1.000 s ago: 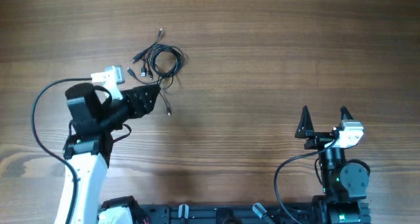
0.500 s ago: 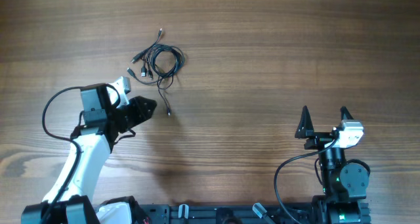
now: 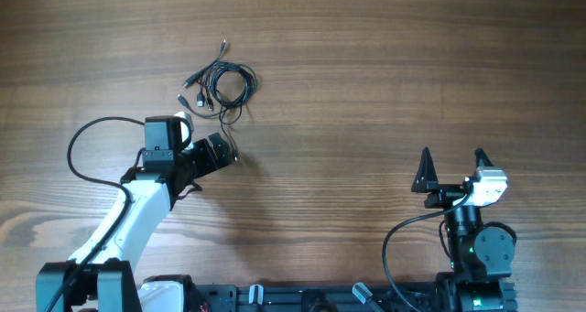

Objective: Untangle cables
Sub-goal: 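Raise the left gripper and move it toward the black cable bundle, then lower the open left gripper over the cable bundle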

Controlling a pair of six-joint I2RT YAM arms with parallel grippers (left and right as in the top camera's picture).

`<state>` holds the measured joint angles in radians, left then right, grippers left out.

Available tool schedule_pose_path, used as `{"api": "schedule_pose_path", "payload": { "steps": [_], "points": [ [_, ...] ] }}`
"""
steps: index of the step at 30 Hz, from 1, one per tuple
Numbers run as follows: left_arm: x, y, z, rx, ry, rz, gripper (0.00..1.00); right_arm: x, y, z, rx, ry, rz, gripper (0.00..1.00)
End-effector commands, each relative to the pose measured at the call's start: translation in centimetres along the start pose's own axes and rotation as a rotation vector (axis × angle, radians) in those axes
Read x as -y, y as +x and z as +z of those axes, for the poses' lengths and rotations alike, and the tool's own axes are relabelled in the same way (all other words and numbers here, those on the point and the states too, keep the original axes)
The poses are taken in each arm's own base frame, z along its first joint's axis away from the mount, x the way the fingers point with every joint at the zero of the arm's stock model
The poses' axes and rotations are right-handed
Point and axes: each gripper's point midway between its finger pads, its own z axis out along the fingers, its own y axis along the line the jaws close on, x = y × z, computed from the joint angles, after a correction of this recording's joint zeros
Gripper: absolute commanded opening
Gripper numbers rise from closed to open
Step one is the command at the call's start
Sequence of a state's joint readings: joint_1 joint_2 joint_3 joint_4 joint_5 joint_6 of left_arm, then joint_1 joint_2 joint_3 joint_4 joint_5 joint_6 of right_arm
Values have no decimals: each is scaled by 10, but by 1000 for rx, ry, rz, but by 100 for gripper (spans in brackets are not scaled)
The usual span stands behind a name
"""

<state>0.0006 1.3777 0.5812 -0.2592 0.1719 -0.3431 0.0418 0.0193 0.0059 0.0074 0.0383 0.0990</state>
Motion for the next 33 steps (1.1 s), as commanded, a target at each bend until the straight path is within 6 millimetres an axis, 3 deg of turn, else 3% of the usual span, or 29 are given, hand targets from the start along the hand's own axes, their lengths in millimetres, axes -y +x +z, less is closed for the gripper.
{"api": "schedule_pose_path", "payload": {
  "steps": [1, 7, 17, 18, 19, 20, 21, 23, 25, 27, 28, 29, 33],
  "points": [
    [-4, -6, 1, 21, -36, -8, 100, 3, -3, -1, 14, 16, -18, 100],
    [-2, -12, 4, 43, -25, -24, 100, 3, -3, -1, 14, 17, -18, 100],
    [-7, -10, 27, 22, -34, -34, 100, 3, -3, -1, 14, 17, -18, 100],
    [-7, -9, 28, 19, -36, -35, 93, 3, -3, -1, 14, 17, -18, 100],
    [-8, -9, 28, 16, -37, -35, 78, 3, -3, -1, 14, 17, -17, 100],
    [-7, -8, 28, 14, -32, -35, 27, 3, -3, -1, 14, 17, -18, 100],
    [-5, -7, 28, 7, -19, -35, 4, 3, -3, -1, 14, 17, -18, 100],
    [0, -15, 23, 33, -4, -30, 4, 3, -3, -1, 14, 17, -18, 100],
    [13, -44, 5, 127, 22, -27, 4, 3, -3, -1, 14, 17, -18, 100],
    [31, -78, -16, 248, 75, -26, 34, 3, -3, -1, 14, 17, -18, 100],
    [35, -85, -19, 279, 93, -39, 51, 3, -3, -1, 14, 17, -18, 100],
    [36, -88, -17, 289, 99, -46, 59, 3, -3, -1, 14, 16, -18, 100],
    [26, -75, 7, 221, 68, -79, 64, 3, -3, -1, 14, 17, -18, 100]
  ]
}}
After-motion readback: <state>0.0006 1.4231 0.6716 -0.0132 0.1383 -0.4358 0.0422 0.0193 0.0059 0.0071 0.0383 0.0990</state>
